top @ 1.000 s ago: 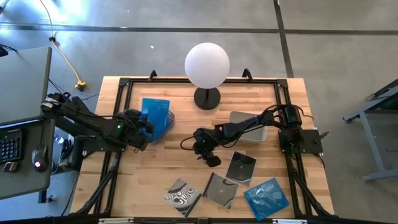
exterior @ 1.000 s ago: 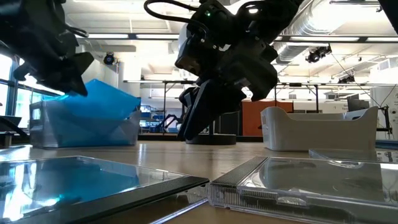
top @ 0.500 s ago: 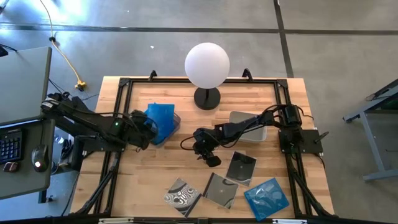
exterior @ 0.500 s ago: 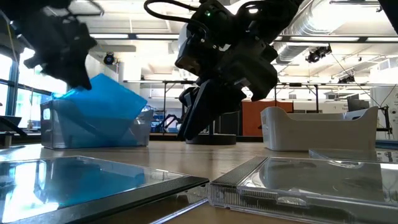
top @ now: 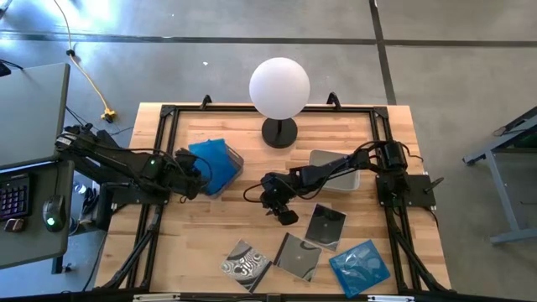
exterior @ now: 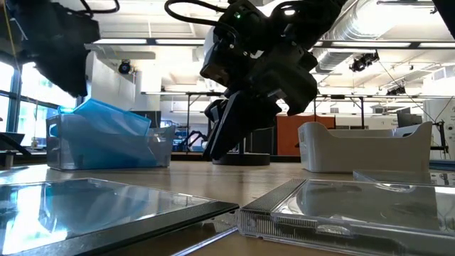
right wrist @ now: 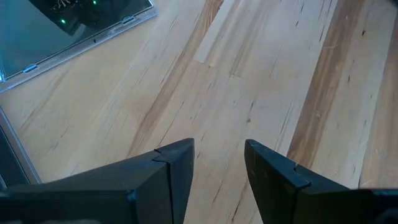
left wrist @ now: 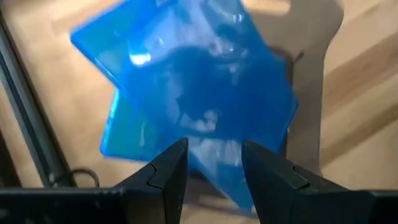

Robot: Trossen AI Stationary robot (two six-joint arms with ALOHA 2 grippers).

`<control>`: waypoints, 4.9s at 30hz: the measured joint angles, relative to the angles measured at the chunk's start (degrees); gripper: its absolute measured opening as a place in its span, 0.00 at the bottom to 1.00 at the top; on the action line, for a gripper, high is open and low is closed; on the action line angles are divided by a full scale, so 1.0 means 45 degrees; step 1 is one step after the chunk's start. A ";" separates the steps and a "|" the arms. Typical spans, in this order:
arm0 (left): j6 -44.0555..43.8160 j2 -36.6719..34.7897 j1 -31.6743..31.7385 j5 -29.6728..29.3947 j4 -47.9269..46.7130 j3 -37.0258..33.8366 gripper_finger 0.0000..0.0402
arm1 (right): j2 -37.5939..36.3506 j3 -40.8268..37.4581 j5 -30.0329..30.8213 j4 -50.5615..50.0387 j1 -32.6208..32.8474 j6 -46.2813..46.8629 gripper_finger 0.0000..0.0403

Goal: Pick & place jewel cases by type
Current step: Put the blue cd case into the black bin

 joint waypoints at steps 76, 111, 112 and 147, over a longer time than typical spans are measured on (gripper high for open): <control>1.2825 0.6096 -0.2166 0.0635 1.8401 0.0004 0.36 | -0.1079 0.0034 0.5195 -0.7098 0.9670 0.6546 0.34; 1.9153 1.2303 -0.1215 0.3540 1.3485 0.7608 0.37 | -0.3895 -0.0598 0.5083 -1.0608 0.8726 1.1883 0.34; 1.9290 1.2535 -0.1111 0.3815 1.3015 0.8064 0.37 | -0.3898 -0.0849 0.4939 -1.0588 0.8861 1.2172 0.34; 2.0605 1.5091 -0.0321 0.5333 1.1301 1.0928 0.37 | -0.5445 -0.5389 0.5762 -0.5904 0.9000 1.1209 0.34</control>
